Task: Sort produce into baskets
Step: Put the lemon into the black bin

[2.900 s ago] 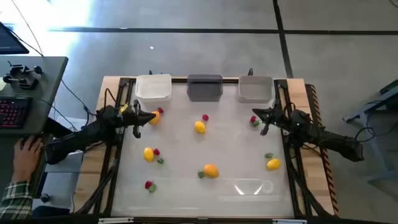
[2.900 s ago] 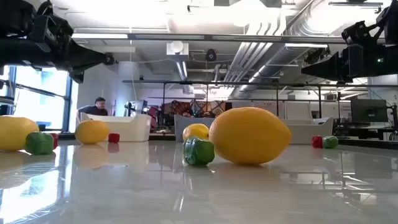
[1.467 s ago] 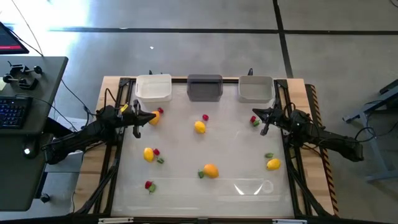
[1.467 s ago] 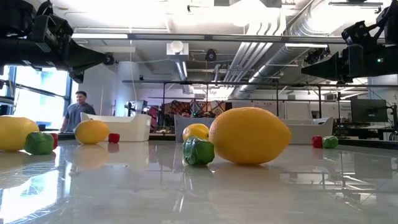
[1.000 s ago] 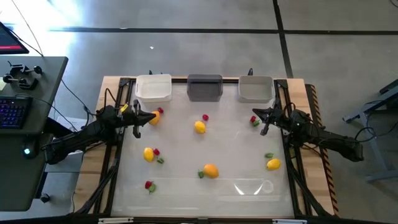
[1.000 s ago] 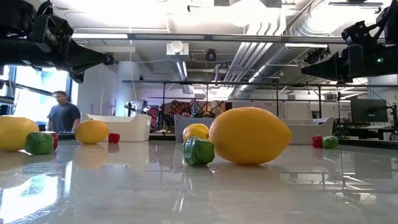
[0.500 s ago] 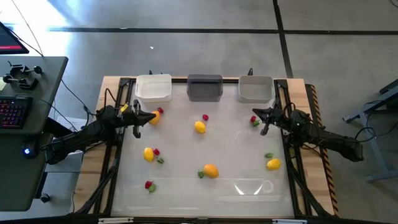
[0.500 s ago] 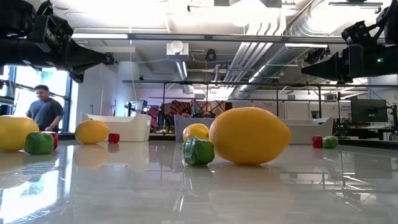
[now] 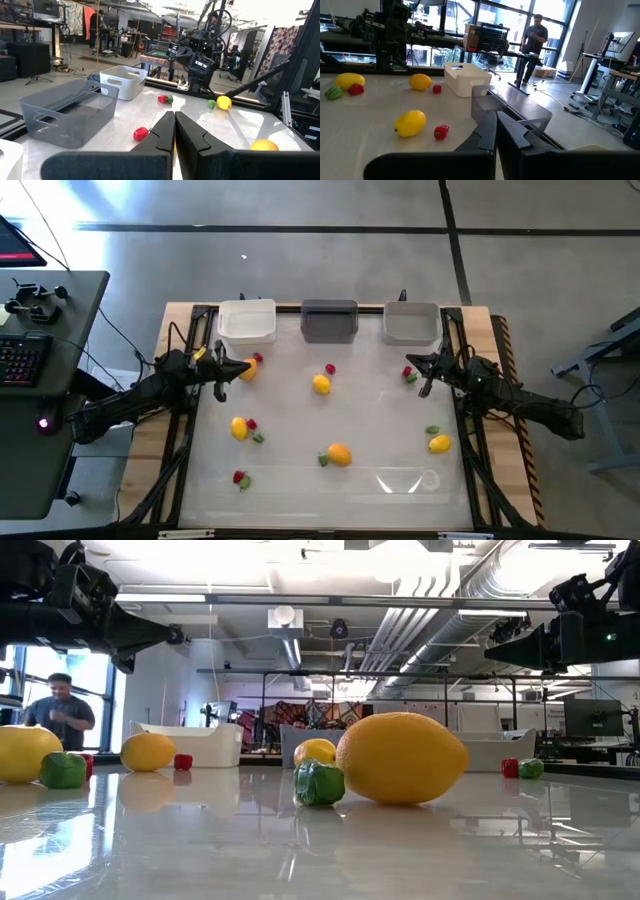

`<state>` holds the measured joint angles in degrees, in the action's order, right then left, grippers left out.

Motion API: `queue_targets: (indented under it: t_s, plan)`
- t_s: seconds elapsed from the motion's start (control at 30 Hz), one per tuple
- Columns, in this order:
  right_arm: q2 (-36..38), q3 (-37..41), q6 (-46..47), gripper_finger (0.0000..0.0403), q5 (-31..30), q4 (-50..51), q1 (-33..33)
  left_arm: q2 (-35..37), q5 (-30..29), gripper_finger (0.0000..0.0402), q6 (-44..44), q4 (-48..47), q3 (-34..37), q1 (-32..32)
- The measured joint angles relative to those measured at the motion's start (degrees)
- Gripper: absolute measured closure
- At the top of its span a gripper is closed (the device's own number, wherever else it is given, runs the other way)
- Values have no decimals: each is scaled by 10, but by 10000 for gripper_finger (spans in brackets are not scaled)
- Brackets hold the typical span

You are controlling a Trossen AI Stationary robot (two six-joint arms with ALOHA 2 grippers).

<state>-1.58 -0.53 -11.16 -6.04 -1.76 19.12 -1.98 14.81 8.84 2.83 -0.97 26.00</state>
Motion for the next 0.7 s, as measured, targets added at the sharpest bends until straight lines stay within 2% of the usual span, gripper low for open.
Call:
queue_targets:
  t_s: [0.17, 0.37, 0.5, 0.7]
  plan:
    - [0, 0, -110, 402, -2, 0, 0, 0, 0, 401, 0, 0, 0, 0]
    - [0, 0, -117, 402, -2, -1, 0, 0, 0, 401, -23, -4, 0, 0]
    - [0, 0, -90, 402, -1, -1, 0, 0, -4, 401, -32, -3, 0, 0]
    - [0, 0, 20, 402, 22, -3, 0, 0, -40, 401, -59, 18, 0, 0]
